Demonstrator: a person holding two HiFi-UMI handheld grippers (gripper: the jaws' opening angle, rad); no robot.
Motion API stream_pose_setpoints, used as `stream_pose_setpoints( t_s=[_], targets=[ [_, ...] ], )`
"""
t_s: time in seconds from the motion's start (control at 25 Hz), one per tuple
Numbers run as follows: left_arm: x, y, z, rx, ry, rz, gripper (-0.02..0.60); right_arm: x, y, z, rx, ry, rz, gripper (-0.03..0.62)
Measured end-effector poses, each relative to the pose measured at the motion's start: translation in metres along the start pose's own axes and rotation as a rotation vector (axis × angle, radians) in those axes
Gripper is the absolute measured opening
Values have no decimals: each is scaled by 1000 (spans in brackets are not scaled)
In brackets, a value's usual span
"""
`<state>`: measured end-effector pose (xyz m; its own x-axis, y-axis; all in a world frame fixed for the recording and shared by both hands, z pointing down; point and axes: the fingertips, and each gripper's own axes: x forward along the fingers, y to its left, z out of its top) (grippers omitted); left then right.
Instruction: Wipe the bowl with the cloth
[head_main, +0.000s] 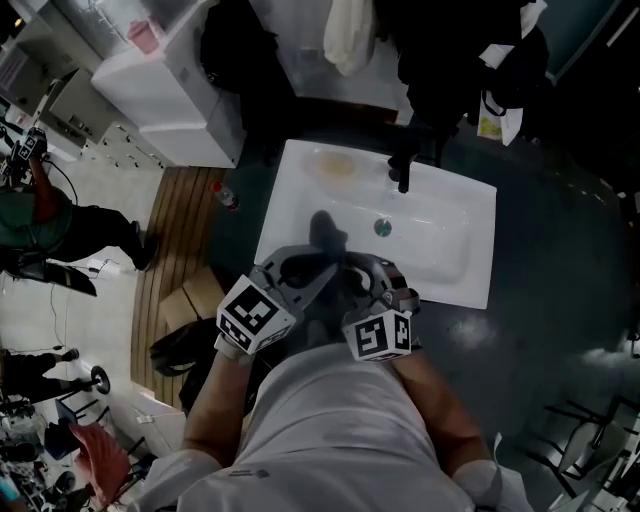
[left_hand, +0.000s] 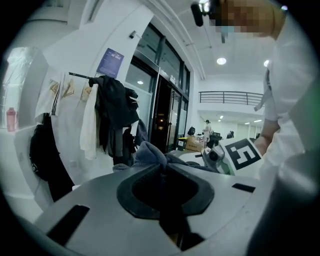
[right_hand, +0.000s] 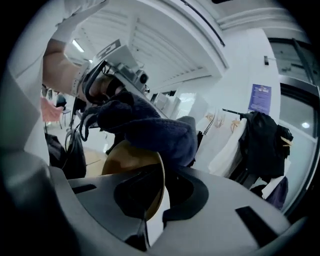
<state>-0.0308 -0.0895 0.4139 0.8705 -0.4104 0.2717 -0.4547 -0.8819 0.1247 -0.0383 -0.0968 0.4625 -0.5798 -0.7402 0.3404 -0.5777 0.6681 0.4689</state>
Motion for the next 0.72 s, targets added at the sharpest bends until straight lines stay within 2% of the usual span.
stream_pose_setpoints(
  t_s=[0.12,0.24,0.36,0.44,0.56,0.64,0.72],
  targets=[
    [11,-11,1,31,18,-23,44,3,9,-1,-83,23,30,32],
    [16,-16,2,46,26,-27,44,4,11,-2,-91,29,44,32],
    [14,-10,4,8,-7,-30,43,6,10,-2,-86,14,43,32],
    [5,1,12,-67,-78,-14,44,5,7,-1,-70,-10,38,32],
    [-15,24,34,-193,-216,18,44,0,-2,1,-2,-53,34,31],
    [-29,39,42,-219,-268,54,44,-4,-11,1,86,-97,35,31],
    [-40,52,46,-235,-298,91,44,-10,-23,2,240,-167,44,31]
  ],
)
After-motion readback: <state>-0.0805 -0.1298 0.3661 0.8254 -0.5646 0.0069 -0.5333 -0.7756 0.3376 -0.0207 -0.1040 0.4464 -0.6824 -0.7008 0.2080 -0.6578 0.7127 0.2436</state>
